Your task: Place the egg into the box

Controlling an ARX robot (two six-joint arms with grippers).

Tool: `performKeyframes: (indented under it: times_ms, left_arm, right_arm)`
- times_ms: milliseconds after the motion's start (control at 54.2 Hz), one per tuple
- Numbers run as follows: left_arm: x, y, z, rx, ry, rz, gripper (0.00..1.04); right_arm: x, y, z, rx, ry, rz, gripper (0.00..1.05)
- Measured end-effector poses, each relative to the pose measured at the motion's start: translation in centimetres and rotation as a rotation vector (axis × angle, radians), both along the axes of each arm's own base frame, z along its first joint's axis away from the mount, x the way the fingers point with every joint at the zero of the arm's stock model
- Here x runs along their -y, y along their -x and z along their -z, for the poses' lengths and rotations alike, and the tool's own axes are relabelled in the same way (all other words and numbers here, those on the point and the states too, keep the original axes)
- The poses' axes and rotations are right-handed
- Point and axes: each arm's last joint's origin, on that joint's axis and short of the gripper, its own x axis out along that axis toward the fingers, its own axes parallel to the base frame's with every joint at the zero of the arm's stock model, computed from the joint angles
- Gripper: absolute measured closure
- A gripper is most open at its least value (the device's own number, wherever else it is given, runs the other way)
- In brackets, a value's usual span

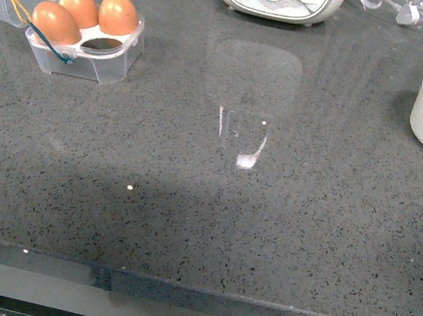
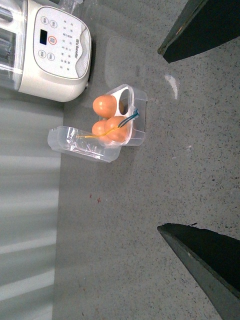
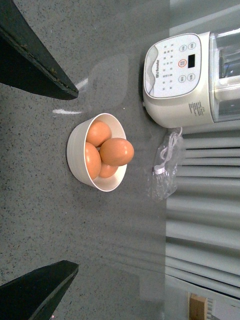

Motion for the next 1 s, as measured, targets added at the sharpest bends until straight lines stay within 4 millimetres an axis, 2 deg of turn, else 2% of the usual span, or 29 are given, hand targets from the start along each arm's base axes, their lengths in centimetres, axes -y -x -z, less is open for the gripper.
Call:
performKeyframes:
  times_ms: [996]
  left_arm:
    - [0.00, 0.00, 0.00, 0.000, 0.000, 0.000, 0.07]
  right_arm:
    - [0.00, 0.00, 0.00, 0.000, 0.000, 0.000, 0.07]
